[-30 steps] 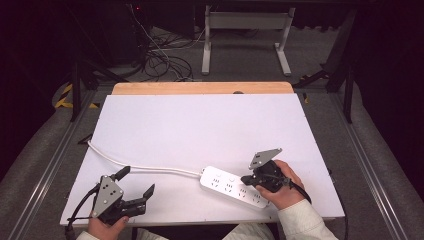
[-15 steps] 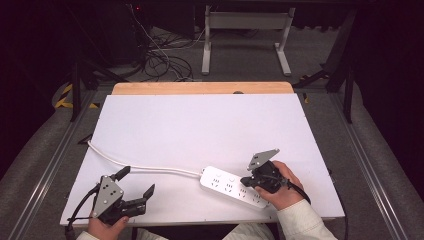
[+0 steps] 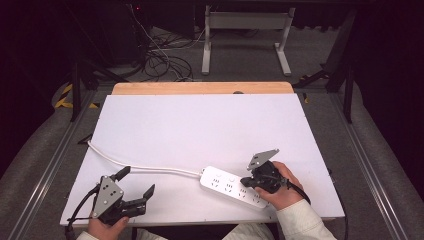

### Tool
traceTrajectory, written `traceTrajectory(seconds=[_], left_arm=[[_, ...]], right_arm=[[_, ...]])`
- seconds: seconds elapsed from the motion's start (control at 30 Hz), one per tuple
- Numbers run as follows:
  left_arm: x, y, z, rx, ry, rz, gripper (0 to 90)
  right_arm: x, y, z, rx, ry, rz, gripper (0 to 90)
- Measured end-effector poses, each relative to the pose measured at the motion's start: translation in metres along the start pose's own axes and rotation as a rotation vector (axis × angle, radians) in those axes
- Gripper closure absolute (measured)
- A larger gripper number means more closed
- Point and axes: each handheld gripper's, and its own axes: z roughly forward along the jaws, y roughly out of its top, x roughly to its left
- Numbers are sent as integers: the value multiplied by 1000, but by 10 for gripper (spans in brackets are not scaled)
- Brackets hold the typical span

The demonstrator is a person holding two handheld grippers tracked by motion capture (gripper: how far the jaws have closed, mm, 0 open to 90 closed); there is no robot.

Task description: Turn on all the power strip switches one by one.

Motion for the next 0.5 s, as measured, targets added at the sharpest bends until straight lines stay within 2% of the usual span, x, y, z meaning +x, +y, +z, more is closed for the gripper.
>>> traceTrajectory(seconds=[0.5], left_arm=[[-1, 0, 0, 0, -1, -4, 116]], right_arm=[[2, 0, 1, 7, -14, -1, 900]])
